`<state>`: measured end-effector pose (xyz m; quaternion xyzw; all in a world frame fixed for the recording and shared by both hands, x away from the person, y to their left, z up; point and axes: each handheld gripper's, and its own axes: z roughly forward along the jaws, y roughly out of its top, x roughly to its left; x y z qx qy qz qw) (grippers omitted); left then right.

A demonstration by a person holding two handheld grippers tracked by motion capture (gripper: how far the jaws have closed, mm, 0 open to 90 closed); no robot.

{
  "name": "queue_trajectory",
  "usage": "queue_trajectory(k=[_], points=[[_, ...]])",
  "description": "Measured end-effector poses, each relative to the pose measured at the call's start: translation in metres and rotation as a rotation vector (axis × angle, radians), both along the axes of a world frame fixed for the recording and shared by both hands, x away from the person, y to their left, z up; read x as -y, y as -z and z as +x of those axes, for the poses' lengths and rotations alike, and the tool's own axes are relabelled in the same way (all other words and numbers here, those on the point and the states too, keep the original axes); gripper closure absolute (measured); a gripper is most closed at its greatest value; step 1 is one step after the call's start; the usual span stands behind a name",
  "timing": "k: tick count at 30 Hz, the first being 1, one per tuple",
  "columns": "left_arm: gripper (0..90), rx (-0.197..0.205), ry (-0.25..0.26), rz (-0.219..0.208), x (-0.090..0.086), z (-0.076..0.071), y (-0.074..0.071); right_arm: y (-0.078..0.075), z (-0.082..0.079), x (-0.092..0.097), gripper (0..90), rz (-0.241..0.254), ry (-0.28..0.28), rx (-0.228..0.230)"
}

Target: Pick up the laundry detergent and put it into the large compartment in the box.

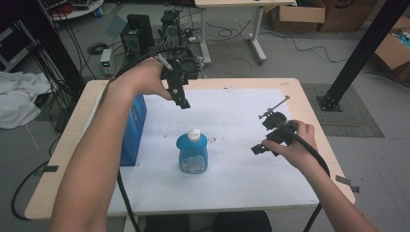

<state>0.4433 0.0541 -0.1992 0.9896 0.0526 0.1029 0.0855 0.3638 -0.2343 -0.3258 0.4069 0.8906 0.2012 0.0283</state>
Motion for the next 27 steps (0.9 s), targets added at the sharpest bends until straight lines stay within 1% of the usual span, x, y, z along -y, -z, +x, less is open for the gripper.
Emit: queue_trajectory(k=[9,10,13,16,19,21,22,27], points=[[15.5,0.001,0.012,0.004,0.002,-0.001,0.000,-0.001,0.002,0.002,19.1,0.008,0.005,0.009],[15.5,-0.005,0.014,-0.003,0.002,-0.002,-0.002,-0.001,0.002,0.002,18.6,0.008,0.006,0.015],[15.5,-0.006,0.014,-0.006,0.002,-0.003,-0.003,0.000,0.002,0.003,18.7,0.015,0.001,0.013],[15.5,-0.006,0.023,-0.016,0.003,-0.008,-0.010,0.001,0.001,0.003,18.8,0.015,0.000,0.012],[15.5,-0.008,0.028,-0.012,0.002,-0.011,-0.012,0.002,0.002,0.005,18.7,0.014,-0.003,0.013],[15.5,-0.015,0.031,-0.015,0.002,-0.013,-0.015,0.002,0.001,0.005,18.7,0.018,0.006,0.013],[15.6,-0.025,0.032,-0.019,0.001,-0.016,-0.016,0.002,0.002,0.006,18.7,0.023,0.009,0.019],[15.5,-0.041,0.040,-0.011,0.001,-0.023,-0.017,0.002,0.002,0.005,18.7,0.025,0.001,0.021]])
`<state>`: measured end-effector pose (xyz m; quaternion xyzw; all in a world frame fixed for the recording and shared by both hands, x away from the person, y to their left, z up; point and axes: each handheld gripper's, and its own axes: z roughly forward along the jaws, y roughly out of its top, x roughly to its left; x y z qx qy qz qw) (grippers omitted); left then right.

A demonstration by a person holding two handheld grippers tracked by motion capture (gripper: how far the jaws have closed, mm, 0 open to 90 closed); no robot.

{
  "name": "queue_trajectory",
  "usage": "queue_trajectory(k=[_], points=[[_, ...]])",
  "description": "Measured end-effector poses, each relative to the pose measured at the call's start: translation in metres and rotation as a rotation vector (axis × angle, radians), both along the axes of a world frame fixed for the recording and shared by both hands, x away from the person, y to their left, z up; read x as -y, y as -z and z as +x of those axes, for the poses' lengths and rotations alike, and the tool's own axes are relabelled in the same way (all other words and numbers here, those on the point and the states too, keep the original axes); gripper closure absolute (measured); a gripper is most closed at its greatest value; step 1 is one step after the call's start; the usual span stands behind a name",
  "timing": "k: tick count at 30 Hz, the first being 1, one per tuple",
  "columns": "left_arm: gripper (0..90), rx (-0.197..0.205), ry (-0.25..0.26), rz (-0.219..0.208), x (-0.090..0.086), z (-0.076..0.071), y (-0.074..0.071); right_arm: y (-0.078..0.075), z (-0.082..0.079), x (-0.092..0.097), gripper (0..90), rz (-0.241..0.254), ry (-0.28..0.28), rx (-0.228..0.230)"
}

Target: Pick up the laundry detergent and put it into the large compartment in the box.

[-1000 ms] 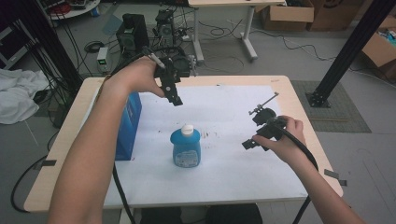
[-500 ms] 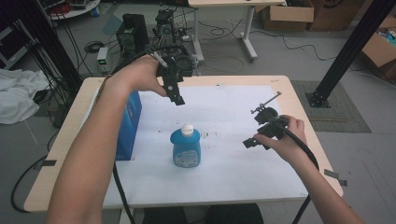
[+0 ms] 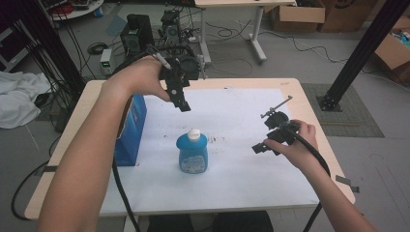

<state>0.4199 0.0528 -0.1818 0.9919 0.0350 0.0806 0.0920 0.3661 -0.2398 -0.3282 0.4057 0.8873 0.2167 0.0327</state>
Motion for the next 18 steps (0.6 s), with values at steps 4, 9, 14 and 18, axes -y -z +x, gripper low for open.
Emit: queue_trajectory(k=[4,9,14,18], points=[[15.5,-0.015,0.007,0.018,0.000,-0.008,0.000,-0.001,0.000,-0.001,18.8,0.004,0.000,0.005],[15.4,-0.024,0.018,0.026,0.000,-0.022,0.001,0.001,-0.001,-0.001,18.8,0.007,-0.005,0.004],[15.3,-0.033,0.034,0.048,0.002,-0.033,0.005,0.001,-0.002,-0.001,18.7,0.007,-0.010,0.010],[15.3,-0.037,0.046,0.045,0.004,-0.041,0.009,0.000,-0.002,0.000,18.8,0.010,-0.007,0.011]])
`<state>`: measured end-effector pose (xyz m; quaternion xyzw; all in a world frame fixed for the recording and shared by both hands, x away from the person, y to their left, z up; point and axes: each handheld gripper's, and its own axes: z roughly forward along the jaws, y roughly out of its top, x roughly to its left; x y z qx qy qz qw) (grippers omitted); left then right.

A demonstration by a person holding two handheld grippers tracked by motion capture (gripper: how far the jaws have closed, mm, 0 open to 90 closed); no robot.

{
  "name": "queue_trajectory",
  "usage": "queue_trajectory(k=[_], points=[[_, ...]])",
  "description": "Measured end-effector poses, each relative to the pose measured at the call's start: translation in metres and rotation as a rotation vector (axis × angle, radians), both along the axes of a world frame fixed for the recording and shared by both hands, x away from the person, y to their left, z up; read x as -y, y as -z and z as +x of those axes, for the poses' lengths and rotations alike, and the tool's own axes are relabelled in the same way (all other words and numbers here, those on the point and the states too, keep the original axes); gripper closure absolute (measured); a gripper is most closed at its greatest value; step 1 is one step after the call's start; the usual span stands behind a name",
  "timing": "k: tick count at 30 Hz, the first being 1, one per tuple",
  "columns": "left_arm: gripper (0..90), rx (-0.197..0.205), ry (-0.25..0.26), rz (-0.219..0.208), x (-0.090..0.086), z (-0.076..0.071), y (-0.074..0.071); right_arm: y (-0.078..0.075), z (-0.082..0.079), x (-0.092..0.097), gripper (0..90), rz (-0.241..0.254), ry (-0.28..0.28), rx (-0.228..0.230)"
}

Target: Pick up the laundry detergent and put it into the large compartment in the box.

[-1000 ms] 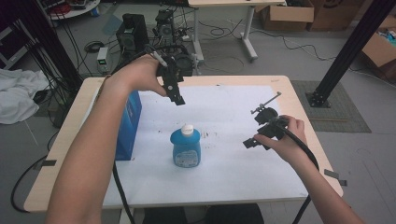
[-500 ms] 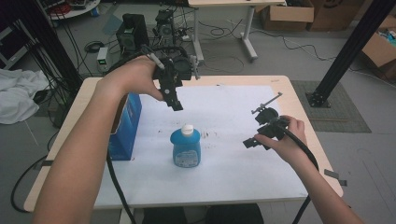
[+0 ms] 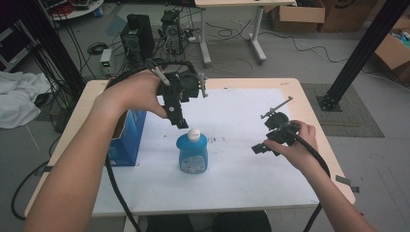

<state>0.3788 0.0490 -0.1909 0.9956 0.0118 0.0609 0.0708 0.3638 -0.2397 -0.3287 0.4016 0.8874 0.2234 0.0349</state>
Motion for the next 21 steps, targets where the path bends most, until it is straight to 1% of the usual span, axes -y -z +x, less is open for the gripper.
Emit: queue_trajectory(k=[4,5,8,9,12,13,15,16,17,18,19,21], points=[[14.6,0.003,0.010,0.006,0.003,-0.006,0.005,0.000,-0.001,0.001,18.6,0.000,0.000,0.000],[14.7,-0.004,0.013,0.004,0.004,-0.008,0.008,0.000,-0.001,0.001,18.6,-0.001,0.000,0.003],[14.7,-0.011,0.015,0.007,0.005,-0.011,0.011,0.001,-0.001,0.001,18.5,-0.001,-0.002,0.003],[14.7,-0.021,0.017,0.010,0.007,-0.013,0.015,0.001,-0.001,0.001,18.5,-0.001,-0.003,0.003],[14.5,-0.025,0.021,0.009,0.008,-0.014,0.018,0.001,-0.002,0.002,18.5,0.000,0.000,0.002],[14.1,-0.023,0.027,0.009,0.010,-0.016,0.021,0.002,-0.002,0.002,18.5,0.002,0.001,0.000],[14.2,-0.032,0.028,0.008,0.011,-0.017,0.026,0.002,-0.002,0.002,18.4,0.000,-0.002,0.003],[14.2,-0.032,0.028,0.008,0.011,-0.017,0.026,0.002,-0.002,0.002,18.4,0.000,-0.002,0.003],[14.1,-0.040,0.030,0.013,0.013,-0.018,0.031,0.003,-0.002,0.002,18.3,0.001,-0.005,0.001],[14.1,-0.040,0.030,0.013,0.013,-0.018,0.031,0.003,-0.002,0.002,18.3,0.001,-0.005,0.001],[13.9,-0.042,0.033,0.019,0.015,-0.018,0.036,0.003,-0.003,0.003,18.2,0.002,-0.003,0.000],[13.8,-0.045,0.033,0.021,0.017,-0.018,0.040,0.003,-0.003,0.003,18.1,0.000,-0.002,0.000]])
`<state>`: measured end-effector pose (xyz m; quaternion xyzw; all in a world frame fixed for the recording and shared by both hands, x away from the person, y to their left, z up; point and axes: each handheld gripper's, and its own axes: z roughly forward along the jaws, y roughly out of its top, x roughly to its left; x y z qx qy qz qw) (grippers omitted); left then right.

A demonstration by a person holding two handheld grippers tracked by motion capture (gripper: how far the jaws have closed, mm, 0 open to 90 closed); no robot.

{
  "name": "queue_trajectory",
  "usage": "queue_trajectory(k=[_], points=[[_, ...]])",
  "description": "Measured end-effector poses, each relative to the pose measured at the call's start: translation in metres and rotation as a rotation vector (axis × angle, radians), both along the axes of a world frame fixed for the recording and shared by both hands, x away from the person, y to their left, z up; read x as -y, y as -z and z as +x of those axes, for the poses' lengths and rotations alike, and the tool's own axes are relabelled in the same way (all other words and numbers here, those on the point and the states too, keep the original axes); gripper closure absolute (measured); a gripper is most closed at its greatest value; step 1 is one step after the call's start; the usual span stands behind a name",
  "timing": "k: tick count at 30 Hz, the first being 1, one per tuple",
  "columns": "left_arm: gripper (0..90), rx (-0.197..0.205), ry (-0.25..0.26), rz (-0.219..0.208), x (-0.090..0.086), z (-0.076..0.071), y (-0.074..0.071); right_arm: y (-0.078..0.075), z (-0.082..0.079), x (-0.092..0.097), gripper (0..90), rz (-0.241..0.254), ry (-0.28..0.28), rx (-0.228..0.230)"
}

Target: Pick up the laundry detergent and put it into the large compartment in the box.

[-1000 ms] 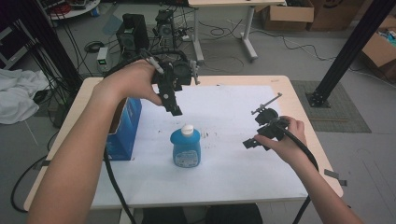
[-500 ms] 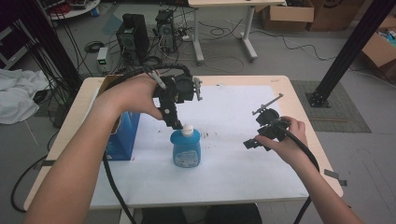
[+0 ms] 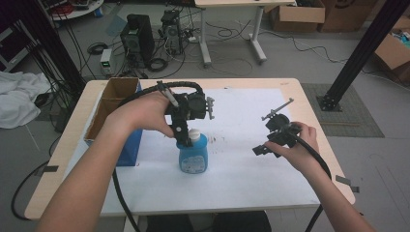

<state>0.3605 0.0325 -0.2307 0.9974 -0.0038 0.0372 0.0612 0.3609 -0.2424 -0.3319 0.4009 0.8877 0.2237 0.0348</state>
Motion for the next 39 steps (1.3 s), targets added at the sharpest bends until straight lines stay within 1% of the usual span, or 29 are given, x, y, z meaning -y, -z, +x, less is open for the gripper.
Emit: queue_trajectory(k=[1,3,5,6,11,12,16,19,21,27,28,35,39], points=[[13.9,0.000,0.000,0.000,0.000,0.000,0.000,0.000,0.000,0.000,18.1,0.000,0.000,0.000],[13.9,-0.004,0.002,0.004,0.003,0.000,0.007,0.000,-0.001,0.000,17.9,0.003,-0.001,0.000],[13.8,-0.005,0.003,0.006,0.003,0.000,0.009,0.001,0.000,0.000,17.9,0.003,-0.003,0.002],[13.9,-0.013,0.003,0.016,0.005,0.000,0.014,0.001,-0.001,0.000,18.0,0.006,-0.001,0.000],[14.1,-0.021,0.004,0.019,0.007,0.000,0.021,0.002,-0.001,0.001,17.9,0.005,-0.003,0.001],[14.1,-0.019,0.003,0.024,0.008,0.000,0.025,0.002,-0.001,0.001,17.9,0.008,0.000,0.001],[14.5,-0.031,0.003,0.030,0.011,0.000,0.032,0.003,-0.001,0.001,17.9,0.008,-0.004,-0.001],[14.9,-0.029,0.008,0.036,0.012,0.000,0.035,0.004,-0.001,0.001,17.9,0.009,-0.003,-0.002],[14.9,-0.030,0.006,0.045,0.014,0.002,0.040,0.004,-0.001,0.002,17.9,0.011,-0.003,-0.002],[15.1,-0.033,0.001,0.059,0.016,0.003,0.046,0.005,-0.001,0.003,17.9,0.013,0.004,-0.006],[15.1,-0.034,0.000,0.068,0.016,0.003,0.049,0.005,0.000,0.003,17.9,0.011,0.002,-0.006],[15.5,-0.031,-0.004,0.075,0.018,0.004,0.054,0.007,0.000,0.002,17.8,0.014,0.004,-0.008],[16.1,-0.039,-0.009,0.073,0.019,0.004,0.055,0.007,0.000,0.002,17.7,0.016,0.003,-0.008]])
